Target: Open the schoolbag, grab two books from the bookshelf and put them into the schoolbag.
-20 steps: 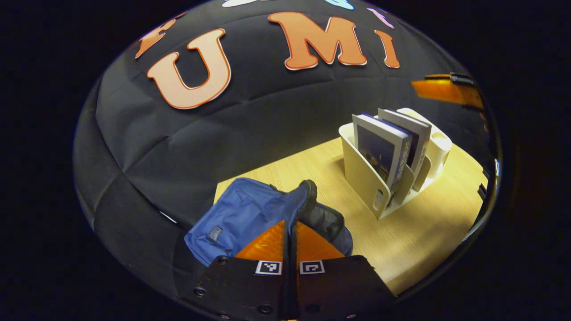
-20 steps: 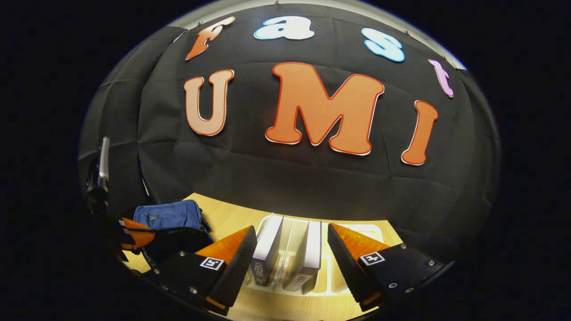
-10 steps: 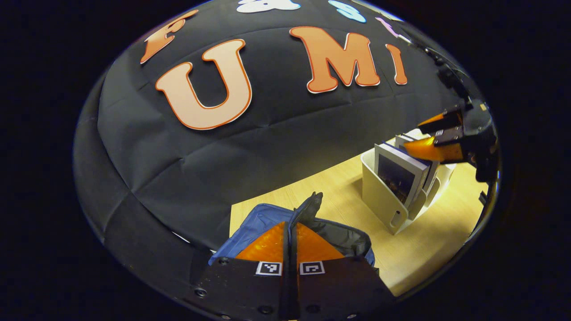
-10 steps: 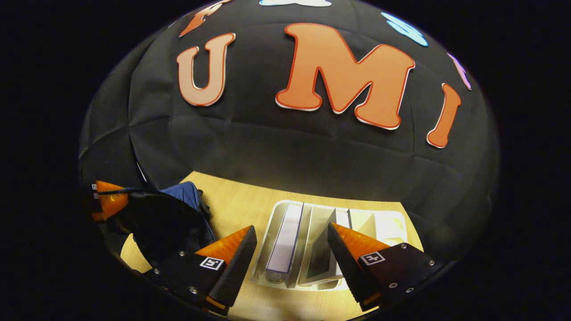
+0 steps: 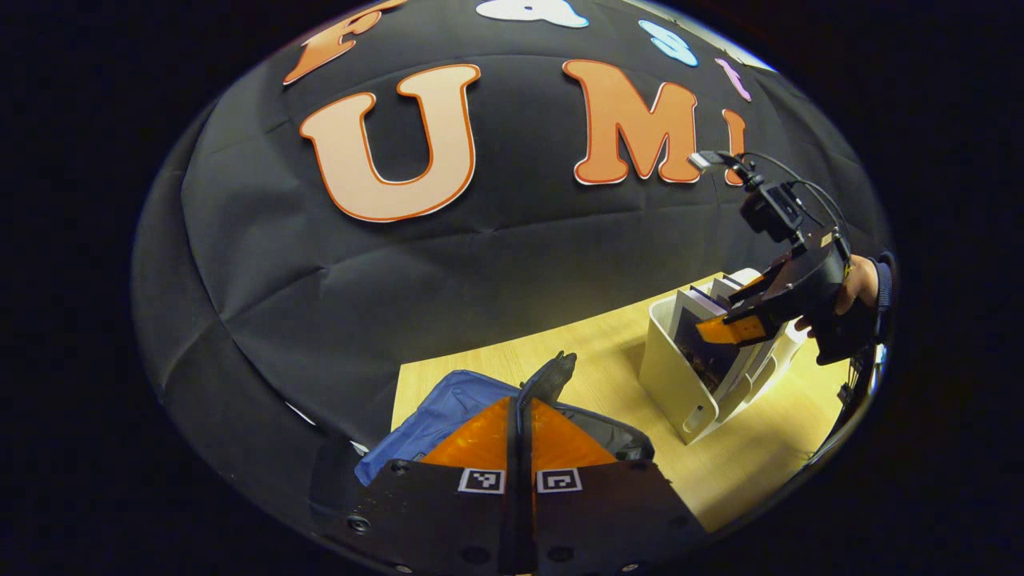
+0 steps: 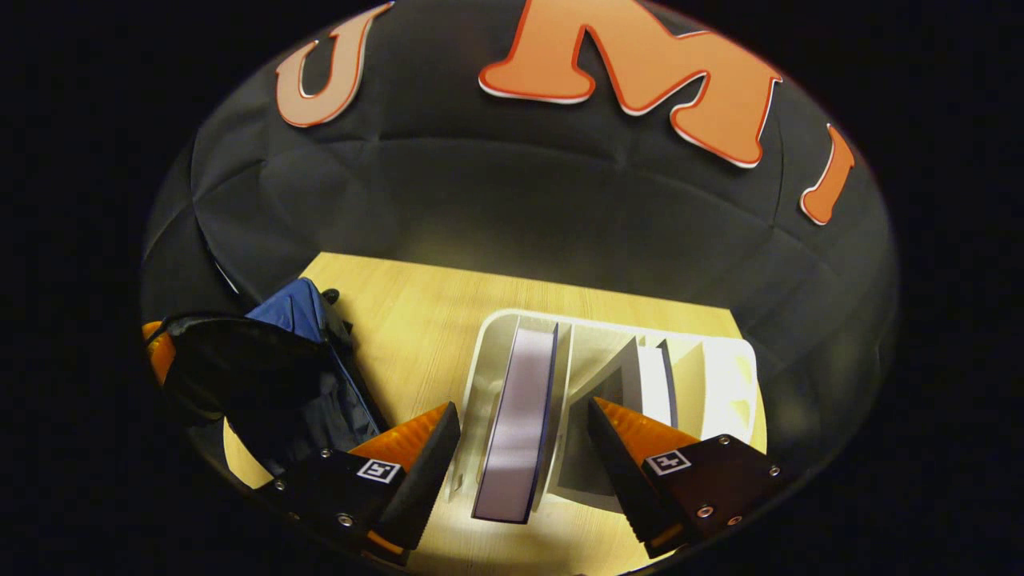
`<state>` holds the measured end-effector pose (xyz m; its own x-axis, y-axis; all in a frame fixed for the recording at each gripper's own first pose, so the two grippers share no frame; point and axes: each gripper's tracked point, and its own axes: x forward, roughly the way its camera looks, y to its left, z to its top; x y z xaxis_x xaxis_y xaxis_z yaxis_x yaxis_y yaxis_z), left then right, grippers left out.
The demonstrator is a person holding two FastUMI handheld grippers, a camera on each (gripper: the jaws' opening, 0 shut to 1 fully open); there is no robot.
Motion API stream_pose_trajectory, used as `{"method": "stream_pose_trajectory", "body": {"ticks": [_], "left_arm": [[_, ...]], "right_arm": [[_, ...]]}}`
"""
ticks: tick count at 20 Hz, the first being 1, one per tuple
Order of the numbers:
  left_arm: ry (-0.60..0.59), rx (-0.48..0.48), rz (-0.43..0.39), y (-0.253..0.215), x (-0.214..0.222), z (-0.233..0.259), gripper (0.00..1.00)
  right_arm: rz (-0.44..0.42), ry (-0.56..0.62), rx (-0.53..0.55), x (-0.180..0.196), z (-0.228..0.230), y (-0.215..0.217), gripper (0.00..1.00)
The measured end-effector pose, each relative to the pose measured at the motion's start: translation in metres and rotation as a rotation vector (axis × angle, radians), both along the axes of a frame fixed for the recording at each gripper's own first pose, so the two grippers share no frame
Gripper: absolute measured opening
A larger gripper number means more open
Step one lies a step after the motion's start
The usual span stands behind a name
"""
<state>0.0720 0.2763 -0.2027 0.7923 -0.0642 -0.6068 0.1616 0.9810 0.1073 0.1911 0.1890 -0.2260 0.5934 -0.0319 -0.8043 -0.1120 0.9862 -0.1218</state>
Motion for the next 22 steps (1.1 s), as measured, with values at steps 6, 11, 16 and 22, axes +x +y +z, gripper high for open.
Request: {"method": "stream_pose_trajectory", "body": {"ticks": [6,11,16,22], "left_arm": [[0.006,-0.030,0.015,0.003,-0.004,-0.006,0.00],[0.017,-0.043,0.016,0.001,-0.006,-0.007,0.01],[0.023,-0.052,0.022,0.000,-0.009,-0.010,0.01],[0.029,-0.046,0.017,-0.004,-0.010,-0.008,0.01]], "right_arm": [[-0.026,0.181,0.019,-0.008,-0.026,0.005,0.83],[-0.061,0.273,0.041,-0.013,-0.024,0.004,0.40],[-0.025,0.257,0.014,-0.011,-0.007,-0.001,0.31],[-0.030,0.223,0.069,-0.014,0.041,-0.008,0.22]]}}
